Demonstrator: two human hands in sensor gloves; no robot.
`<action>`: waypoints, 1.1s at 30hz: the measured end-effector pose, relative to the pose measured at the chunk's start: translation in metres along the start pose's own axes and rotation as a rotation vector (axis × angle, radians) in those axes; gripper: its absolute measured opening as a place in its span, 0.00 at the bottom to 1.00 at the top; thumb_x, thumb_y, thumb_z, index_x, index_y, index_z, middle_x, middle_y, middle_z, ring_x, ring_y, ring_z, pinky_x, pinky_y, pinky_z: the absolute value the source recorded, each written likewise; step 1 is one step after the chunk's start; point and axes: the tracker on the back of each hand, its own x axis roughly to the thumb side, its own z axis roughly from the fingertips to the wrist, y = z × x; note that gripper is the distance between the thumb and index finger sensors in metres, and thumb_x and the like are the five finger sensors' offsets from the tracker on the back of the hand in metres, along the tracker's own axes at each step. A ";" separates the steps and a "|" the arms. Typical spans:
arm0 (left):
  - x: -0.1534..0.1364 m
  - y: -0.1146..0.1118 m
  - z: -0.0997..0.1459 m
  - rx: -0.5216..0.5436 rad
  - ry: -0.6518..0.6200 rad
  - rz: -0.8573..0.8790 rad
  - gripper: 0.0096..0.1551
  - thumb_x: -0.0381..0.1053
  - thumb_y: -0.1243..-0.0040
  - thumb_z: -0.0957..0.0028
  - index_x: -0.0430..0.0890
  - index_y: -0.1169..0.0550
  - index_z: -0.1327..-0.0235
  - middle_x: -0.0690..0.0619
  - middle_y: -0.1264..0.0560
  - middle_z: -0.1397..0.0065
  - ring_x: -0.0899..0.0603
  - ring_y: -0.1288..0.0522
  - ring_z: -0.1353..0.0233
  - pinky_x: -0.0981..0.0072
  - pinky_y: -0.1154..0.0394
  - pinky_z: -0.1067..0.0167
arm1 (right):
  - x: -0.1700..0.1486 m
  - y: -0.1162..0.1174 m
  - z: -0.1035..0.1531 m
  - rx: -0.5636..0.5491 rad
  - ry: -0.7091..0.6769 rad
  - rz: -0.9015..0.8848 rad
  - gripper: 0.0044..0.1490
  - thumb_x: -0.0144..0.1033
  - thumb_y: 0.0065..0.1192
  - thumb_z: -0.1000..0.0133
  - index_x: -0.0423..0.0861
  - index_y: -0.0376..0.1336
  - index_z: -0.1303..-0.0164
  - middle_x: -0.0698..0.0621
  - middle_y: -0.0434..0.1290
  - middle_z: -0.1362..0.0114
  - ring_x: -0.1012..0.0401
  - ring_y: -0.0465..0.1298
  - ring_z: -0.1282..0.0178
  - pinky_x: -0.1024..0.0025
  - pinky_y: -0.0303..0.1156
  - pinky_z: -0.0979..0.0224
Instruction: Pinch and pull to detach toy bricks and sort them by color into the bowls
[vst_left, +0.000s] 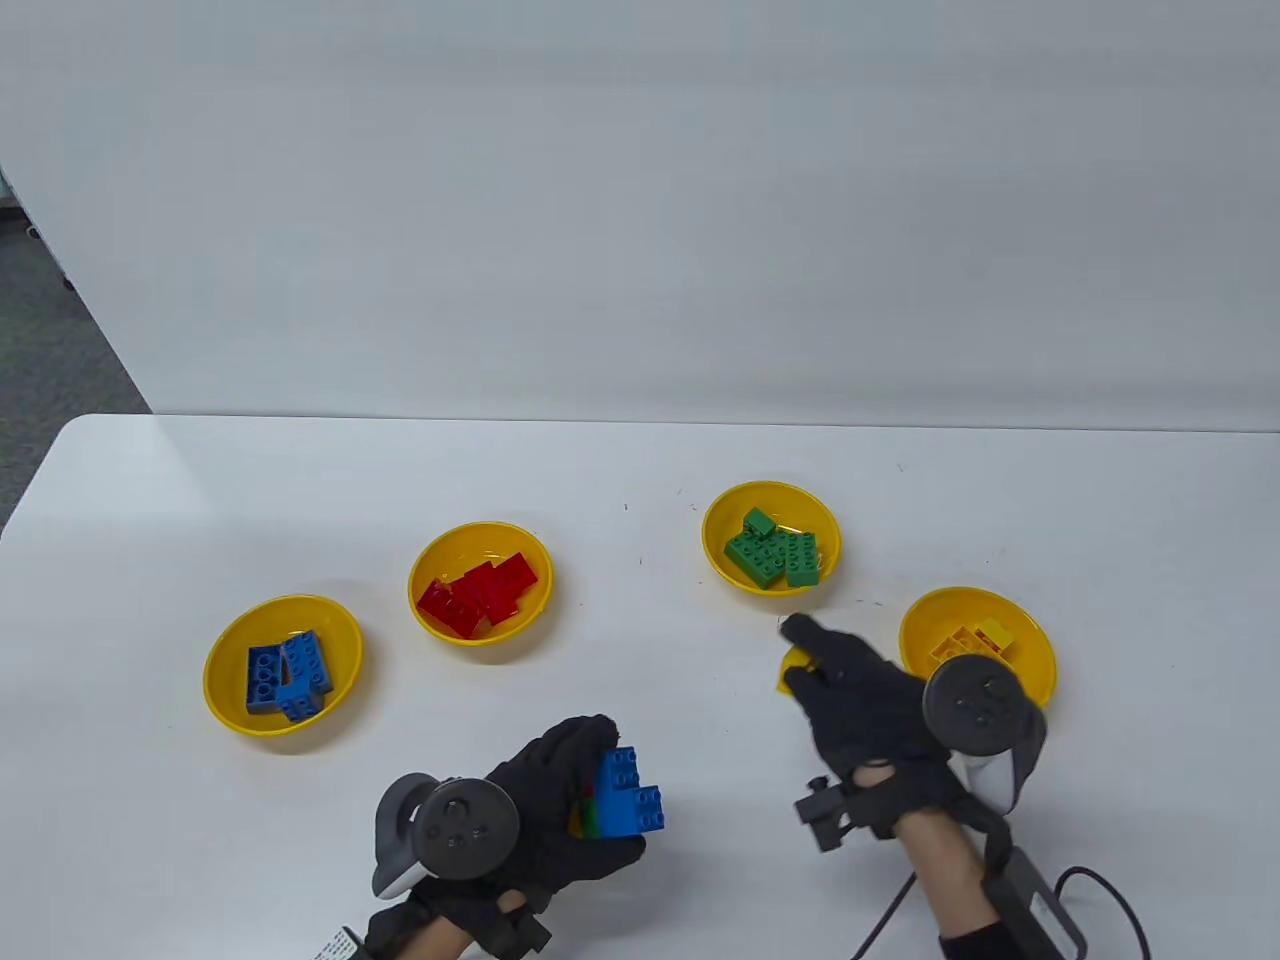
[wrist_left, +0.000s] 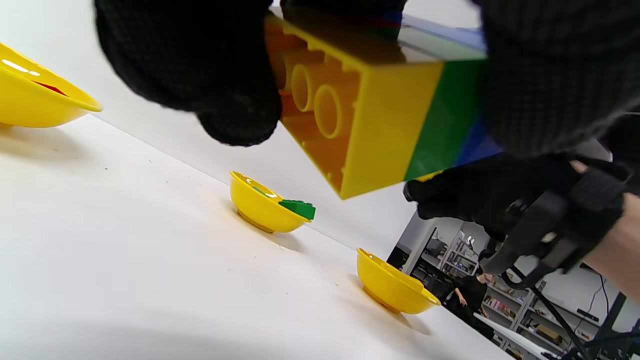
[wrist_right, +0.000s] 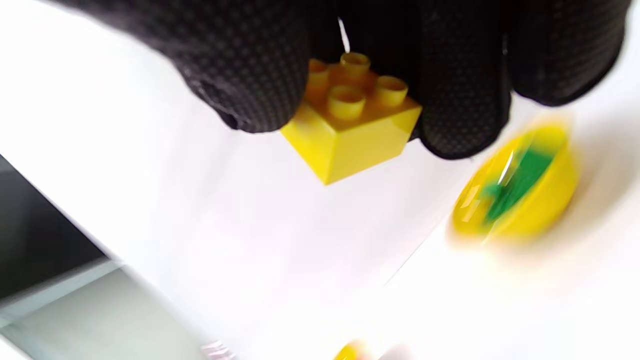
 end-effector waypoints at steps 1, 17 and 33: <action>-0.002 0.001 0.000 0.001 0.008 0.008 0.60 0.74 0.23 0.66 0.55 0.37 0.23 0.45 0.31 0.21 0.30 0.18 0.39 0.38 0.20 0.47 | -0.006 -0.012 -0.008 -0.007 0.019 0.093 0.34 0.33 0.74 0.56 0.41 0.73 0.37 0.36 0.77 0.34 0.36 0.79 0.42 0.31 0.72 0.43; -0.013 -0.001 -0.004 -0.041 0.071 0.090 0.59 0.74 0.25 0.63 0.54 0.39 0.22 0.43 0.32 0.21 0.29 0.19 0.37 0.36 0.21 0.45 | -0.115 -0.037 -0.076 -0.067 0.459 0.569 0.36 0.43 0.68 0.53 0.44 0.70 0.34 0.35 0.74 0.29 0.33 0.72 0.32 0.22 0.62 0.38; -0.025 -0.011 0.002 0.070 0.240 0.701 0.59 0.74 0.24 0.60 0.61 0.43 0.21 0.48 0.32 0.16 0.26 0.28 0.21 0.25 0.27 0.36 | 0.058 0.046 0.054 0.206 -0.316 -0.045 0.55 0.49 0.71 0.55 0.34 0.53 0.24 0.30 0.57 0.22 0.32 0.68 0.30 0.24 0.63 0.37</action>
